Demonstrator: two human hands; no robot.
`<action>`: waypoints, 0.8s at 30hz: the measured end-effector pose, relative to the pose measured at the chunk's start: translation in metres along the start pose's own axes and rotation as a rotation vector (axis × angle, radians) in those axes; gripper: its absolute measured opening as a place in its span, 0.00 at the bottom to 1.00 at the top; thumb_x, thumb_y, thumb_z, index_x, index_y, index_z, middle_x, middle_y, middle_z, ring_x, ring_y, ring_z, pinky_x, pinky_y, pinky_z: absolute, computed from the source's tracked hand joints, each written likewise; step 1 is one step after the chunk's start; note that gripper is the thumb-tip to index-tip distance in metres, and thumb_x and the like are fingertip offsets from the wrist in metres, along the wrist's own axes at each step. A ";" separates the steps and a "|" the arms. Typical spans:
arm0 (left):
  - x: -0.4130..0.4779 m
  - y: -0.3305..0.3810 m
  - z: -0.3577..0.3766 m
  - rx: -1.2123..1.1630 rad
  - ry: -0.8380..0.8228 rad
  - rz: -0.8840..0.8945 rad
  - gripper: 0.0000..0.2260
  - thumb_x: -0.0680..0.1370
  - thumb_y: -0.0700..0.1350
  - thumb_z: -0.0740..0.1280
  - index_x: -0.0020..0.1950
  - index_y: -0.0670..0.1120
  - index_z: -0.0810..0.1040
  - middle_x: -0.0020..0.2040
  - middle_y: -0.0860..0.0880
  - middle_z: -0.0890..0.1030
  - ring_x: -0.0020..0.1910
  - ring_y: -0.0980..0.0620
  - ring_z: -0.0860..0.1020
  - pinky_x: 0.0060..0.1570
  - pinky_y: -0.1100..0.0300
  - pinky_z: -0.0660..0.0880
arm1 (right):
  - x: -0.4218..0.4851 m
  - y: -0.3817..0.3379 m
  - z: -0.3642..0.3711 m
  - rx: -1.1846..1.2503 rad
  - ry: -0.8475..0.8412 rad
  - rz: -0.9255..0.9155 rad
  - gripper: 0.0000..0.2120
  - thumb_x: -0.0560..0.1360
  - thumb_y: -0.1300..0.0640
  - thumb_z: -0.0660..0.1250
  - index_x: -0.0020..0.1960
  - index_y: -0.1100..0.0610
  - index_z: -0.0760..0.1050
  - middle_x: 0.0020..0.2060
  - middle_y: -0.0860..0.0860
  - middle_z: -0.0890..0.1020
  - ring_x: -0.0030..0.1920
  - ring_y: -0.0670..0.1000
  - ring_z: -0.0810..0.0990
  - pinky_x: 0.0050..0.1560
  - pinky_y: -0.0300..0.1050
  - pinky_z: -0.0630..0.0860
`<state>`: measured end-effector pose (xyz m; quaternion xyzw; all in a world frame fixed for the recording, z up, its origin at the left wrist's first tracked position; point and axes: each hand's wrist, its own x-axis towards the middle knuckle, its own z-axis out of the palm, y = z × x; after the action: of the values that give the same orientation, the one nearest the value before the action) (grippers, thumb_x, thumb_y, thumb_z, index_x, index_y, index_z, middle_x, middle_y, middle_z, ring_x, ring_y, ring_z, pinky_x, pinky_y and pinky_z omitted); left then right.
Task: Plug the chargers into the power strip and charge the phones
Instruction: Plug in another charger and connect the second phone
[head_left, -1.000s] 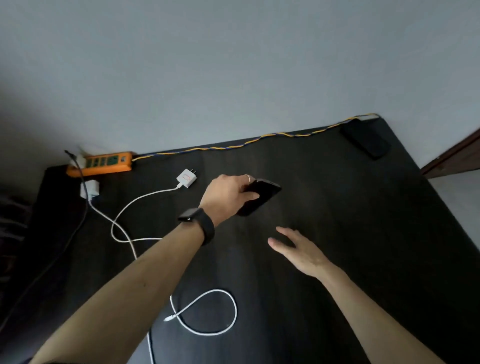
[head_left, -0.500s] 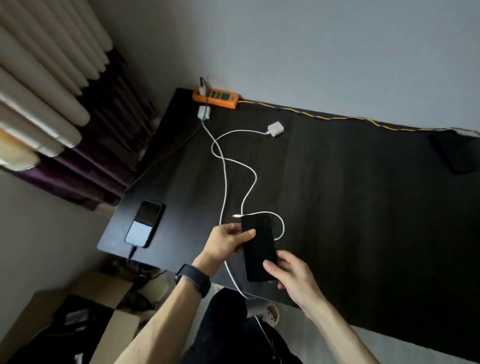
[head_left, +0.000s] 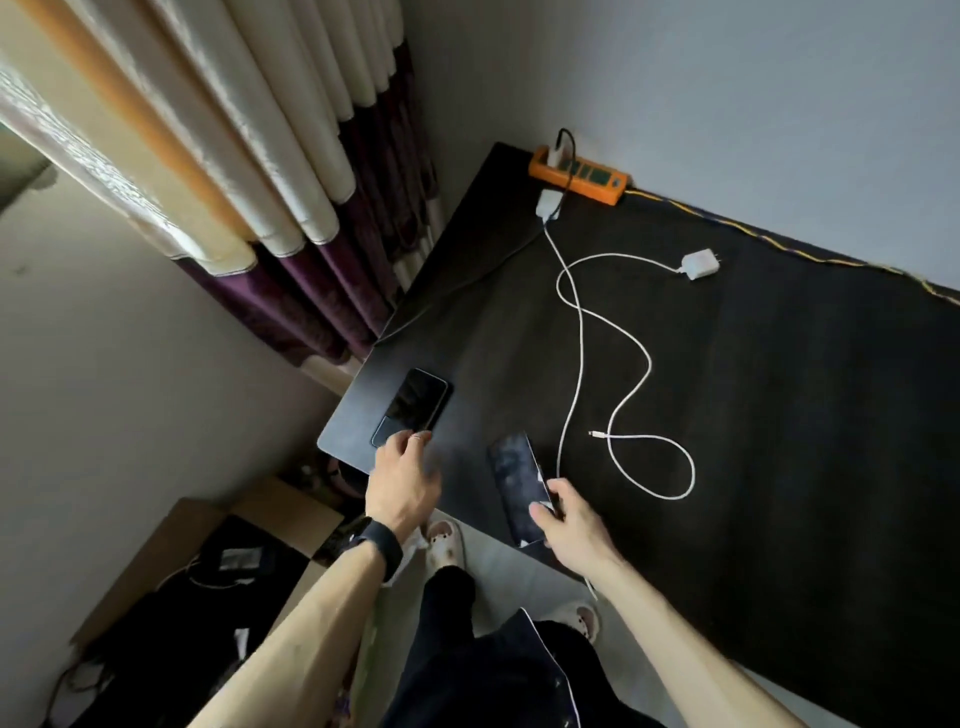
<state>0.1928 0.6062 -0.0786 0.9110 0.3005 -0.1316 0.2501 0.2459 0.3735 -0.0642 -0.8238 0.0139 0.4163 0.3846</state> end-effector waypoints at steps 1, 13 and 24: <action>0.010 -0.007 -0.003 0.067 -0.002 0.040 0.24 0.76 0.48 0.66 0.72 0.47 0.70 0.69 0.44 0.70 0.66 0.39 0.69 0.62 0.45 0.72 | 0.007 -0.010 0.000 -0.044 -0.004 -0.022 0.11 0.79 0.51 0.64 0.62 0.48 0.74 0.51 0.44 0.81 0.55 0.52 0.80 0.56 0.45 0.74; 0.075 -0.058 -0.018 0.339 -0.219 0.195 0.34 0.78 0.55 0.66 0.79 0.64 0.51 0.81 0.46 0.48 0.72 0.40 0.61 0.64 0.45 0.70 | 0.094 -0.091 -0.003 -0.180 -0.153 0.002 0.08 0.72 0.57 0.74 0.51 0.52 0.79 0.40 0.47 0.84 0.38 0.45 0.78 0.39 0.36 0.71; 0.073 -0.068 -0.019 0.348 -0.250 0.155 0.35 0.79 0.56 0.65 0.79 0.64 0.47 0.81 0.49 0.43 0.72 0.43 0.60 0.63 0.45 0.71 | 0.143 -0.113 0.029 -0.384 0.094 0.003 0.20 0.74 0.53 0.73 0.63 0.54 0.74 0.60 0.54 0.80 0.59 0.56 0.79 0.59 0.48 0.76</action>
<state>0.2099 0.6988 -0.1167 0.9373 0.1691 -0.2738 0.1337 0.3581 0.5142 -0.1040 -0.9004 -0.0464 0.3731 0.2188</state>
